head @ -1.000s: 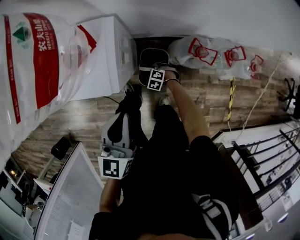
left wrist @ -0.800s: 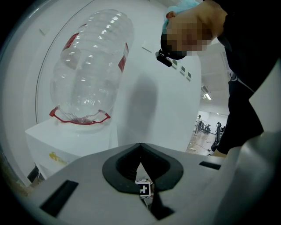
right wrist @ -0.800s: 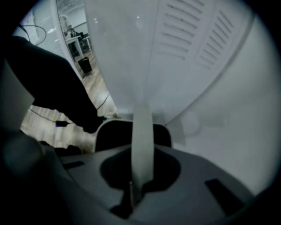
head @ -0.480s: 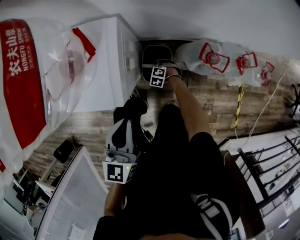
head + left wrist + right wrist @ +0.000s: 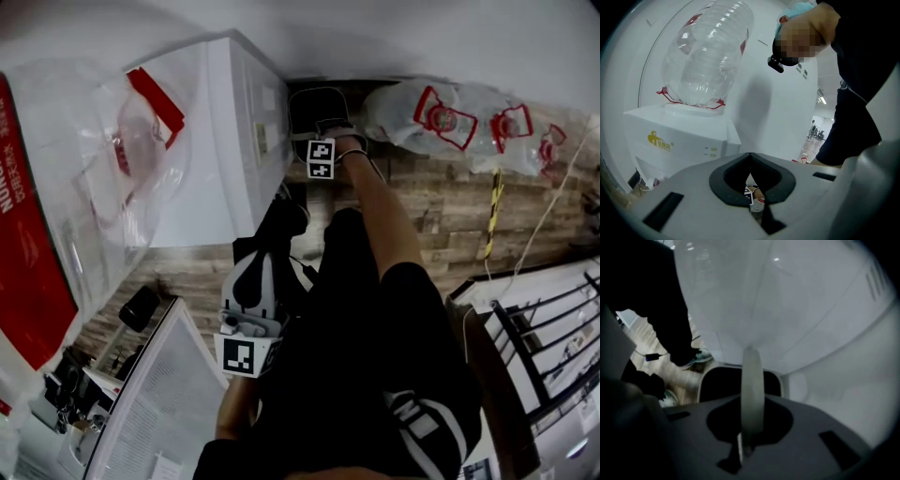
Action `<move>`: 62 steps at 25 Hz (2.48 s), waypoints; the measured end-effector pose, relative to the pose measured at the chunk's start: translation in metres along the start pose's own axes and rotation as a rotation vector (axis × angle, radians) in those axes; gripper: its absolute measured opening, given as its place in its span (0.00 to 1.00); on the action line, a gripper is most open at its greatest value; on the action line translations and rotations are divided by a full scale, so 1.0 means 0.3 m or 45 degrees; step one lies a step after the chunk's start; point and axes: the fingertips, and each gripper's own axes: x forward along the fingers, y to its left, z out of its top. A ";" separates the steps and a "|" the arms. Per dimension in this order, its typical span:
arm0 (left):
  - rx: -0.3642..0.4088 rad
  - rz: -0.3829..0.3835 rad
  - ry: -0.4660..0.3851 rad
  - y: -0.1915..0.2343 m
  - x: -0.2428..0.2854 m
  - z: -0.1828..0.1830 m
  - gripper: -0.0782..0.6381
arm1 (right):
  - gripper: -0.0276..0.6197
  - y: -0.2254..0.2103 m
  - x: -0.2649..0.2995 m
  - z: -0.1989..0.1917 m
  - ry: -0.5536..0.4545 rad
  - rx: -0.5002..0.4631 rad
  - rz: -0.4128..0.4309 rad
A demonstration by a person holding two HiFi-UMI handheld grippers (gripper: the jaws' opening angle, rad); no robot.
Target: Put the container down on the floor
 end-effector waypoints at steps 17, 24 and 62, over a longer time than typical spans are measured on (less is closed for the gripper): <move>-0.030 0.013 0.068 0.000 -0.027 -0.095 0.15 | 0.10 0.141 0.094 0.012 0.058 0.090 0.078; -0.048 0.013 0.063 -0.002 -0.058 -0.077 0.15 | 0.30 0.158 0.088 0.004 0.135 0.190 0.117; 0.024 0.173 -0.171 -0.228 -0.352 0.543 0.15 | 0.10 -0.051 -1.268 0.002 -0.226 0.950 -0.040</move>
